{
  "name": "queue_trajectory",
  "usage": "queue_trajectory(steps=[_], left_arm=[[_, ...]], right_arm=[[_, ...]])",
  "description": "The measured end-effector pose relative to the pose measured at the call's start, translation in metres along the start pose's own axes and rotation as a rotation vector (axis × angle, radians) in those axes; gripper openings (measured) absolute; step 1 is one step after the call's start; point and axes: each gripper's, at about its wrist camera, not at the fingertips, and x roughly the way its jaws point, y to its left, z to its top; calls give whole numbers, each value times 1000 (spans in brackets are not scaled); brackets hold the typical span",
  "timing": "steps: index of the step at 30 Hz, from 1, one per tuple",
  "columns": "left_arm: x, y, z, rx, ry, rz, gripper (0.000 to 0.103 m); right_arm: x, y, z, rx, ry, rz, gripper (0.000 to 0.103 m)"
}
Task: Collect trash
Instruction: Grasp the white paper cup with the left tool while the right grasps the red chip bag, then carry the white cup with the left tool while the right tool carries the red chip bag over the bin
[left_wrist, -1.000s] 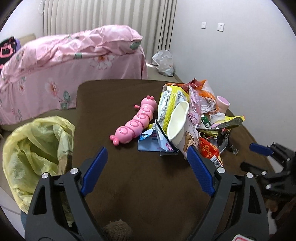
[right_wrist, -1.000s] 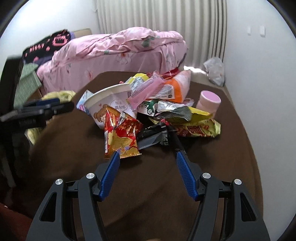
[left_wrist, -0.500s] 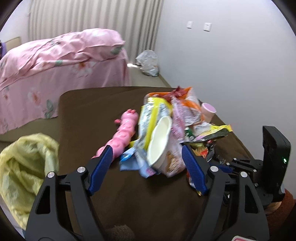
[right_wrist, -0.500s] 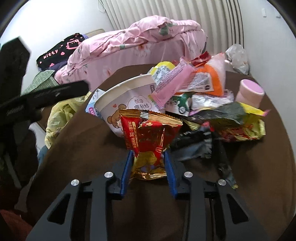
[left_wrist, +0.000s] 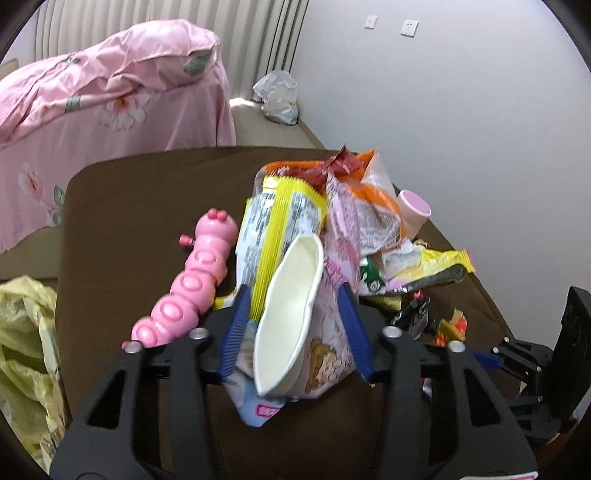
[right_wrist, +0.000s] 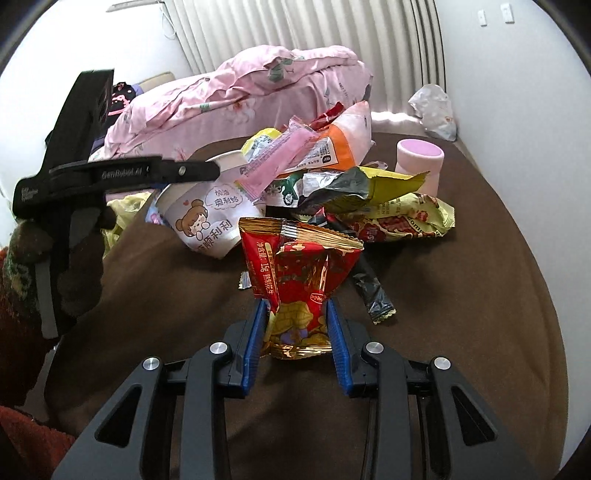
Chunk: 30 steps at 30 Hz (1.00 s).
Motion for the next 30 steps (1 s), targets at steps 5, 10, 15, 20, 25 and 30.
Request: queue_trajectory(steps=[5,10,15,20,25,30], left_arm=[[-22,-1,-13,-20,-32,-27,25],[-48,-9,-25,11,-89,-3,23],[-79,-11,-32,19,-151,21,23],[-111,-4,-40,21,-215,83,23],[-144,10,-51,-4,-273,152,23],[-183,45,-65,-97,-327,250,23]], right_arm=[[1,8,-1,-30,-1,-6,32],[-3,13,1,-48,-12,-17,32],[-11,18,7,-54,-36,-25,32],[-23,30,15,-72,-70,-23,32],[-35,60,27,-138,-109,-15,32],[-44,102,48,-220,-157,22,32]])
